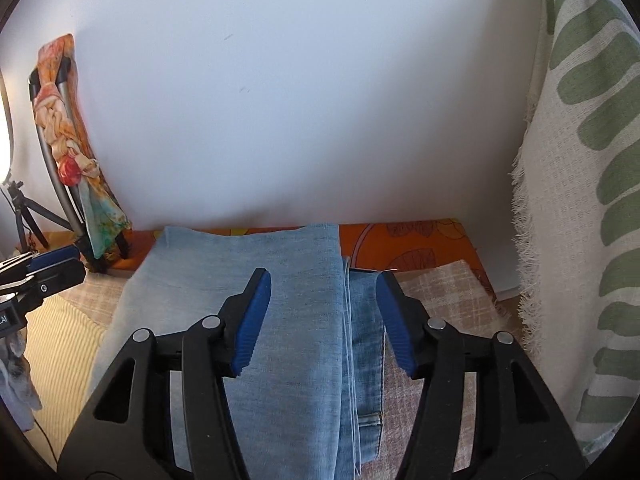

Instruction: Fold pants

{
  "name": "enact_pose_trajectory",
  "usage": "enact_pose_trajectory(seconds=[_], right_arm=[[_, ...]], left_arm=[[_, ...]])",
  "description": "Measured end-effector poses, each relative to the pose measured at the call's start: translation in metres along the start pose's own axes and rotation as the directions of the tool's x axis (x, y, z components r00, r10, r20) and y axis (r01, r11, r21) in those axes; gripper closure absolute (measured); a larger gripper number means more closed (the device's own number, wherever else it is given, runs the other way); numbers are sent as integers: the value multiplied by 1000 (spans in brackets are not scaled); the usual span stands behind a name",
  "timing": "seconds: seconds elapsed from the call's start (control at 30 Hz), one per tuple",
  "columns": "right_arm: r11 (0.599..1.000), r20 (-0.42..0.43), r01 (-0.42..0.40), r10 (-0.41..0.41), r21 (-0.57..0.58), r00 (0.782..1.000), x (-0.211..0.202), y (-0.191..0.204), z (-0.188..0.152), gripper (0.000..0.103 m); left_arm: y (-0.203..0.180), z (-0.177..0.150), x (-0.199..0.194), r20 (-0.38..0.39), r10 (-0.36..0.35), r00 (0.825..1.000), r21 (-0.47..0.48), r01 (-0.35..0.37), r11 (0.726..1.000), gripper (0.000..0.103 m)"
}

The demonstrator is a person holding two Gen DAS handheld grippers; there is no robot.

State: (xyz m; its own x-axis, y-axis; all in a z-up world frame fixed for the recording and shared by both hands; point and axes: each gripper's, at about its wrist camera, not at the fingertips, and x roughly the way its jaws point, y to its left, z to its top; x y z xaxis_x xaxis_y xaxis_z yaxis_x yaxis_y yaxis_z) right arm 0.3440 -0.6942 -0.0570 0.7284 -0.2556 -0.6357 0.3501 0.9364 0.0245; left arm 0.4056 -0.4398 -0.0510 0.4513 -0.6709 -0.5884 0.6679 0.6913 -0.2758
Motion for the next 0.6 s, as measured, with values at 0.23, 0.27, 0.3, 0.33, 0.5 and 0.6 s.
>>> enact_pose_trajectory(seconds=[0.23, 0.27, 0.3, 0.33, 0.5, 0.6], right_arm=[[1000, 33, 1, -1, 5, 999, -43, 10, 0, 41], [1000, 44, 2, -2, 9, 999, -51, 13, 0, 39], [1000, 51, -4, 3, 12, 999, -55, 15, 1, 36], [1000, 58, -8, 7, 17, 998, -64, 18, 0, 35], [1000, 66, 2, -2, -10, 998, -100, 32, -7, 28], [1000, 90, 18, -16, -21, 996, -129, 41, -14, 23]], left_arm=[[-16, 0, -37, 27, -12, 1000, 34, 11, 999, 53], [-19, 0, -45, 35, -11, 999, 42, 10, 999, 51], [-21, -1, -51, 44, -11, 999, 48, 9, 999, 47], [-24, -2, -60, 54, -16, 998, 55, 13, 998, 43], [-33, -8, -95, 70, -29, 997, 72, 24, 997, 37], [-37, -14, -118, 81, -34, 996, 80, 28, 996, 34]])
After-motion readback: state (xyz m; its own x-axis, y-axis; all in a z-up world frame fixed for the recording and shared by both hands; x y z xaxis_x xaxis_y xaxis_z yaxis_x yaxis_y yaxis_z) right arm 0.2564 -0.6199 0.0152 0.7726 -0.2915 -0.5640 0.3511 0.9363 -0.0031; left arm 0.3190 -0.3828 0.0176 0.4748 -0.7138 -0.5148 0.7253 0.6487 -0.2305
